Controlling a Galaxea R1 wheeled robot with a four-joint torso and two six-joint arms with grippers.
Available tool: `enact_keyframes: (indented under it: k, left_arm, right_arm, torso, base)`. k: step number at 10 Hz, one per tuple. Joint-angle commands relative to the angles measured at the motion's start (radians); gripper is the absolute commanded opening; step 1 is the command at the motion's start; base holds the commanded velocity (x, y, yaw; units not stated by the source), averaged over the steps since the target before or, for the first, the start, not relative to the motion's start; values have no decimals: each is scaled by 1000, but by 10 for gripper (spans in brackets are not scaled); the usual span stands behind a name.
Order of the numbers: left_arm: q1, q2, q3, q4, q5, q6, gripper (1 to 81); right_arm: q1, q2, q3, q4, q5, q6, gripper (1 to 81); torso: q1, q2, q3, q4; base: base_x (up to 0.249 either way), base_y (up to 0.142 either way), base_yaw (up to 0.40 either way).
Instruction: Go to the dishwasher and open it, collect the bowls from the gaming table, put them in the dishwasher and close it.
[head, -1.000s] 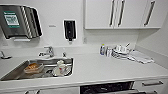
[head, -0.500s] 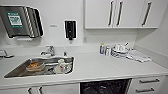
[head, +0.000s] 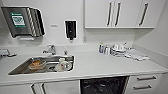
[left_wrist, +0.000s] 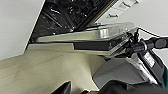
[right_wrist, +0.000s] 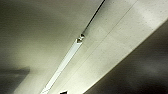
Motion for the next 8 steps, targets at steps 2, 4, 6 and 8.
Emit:
enact_keyframes:
  k: [2, 4, 6, 8]
  left_arm:
    - [-69, -2, 0, 4, 25, 2, 811]
    - [-63, 8, 0, 12, 25, 7, 811]
    - [-55, 12, -2, 18, 25, 7, 811]
    - [-44, 15, -2, 18, 25, 7, 811]
  right_arm:
    - [39, 66, -24, -62, -150, -33, 811]
    - [20, 84, -58, -72, -147, -35, 811]
    - [4, 106, -75, -102, -147, -33, 811]
    - [-13, 124, -109, -115, -141, -35, 811]
  torso:
    - [0, 0, 0, 0]
    - [0, 0, 0, 0]
    - [0, 0, 0, 0]
    - [1, 0, -1, 0]
  base:
    - [-80, 0, 0]
    - [-81, 0, 0]
    - [-84, 0, 0]
    - [-96, 0, 0]
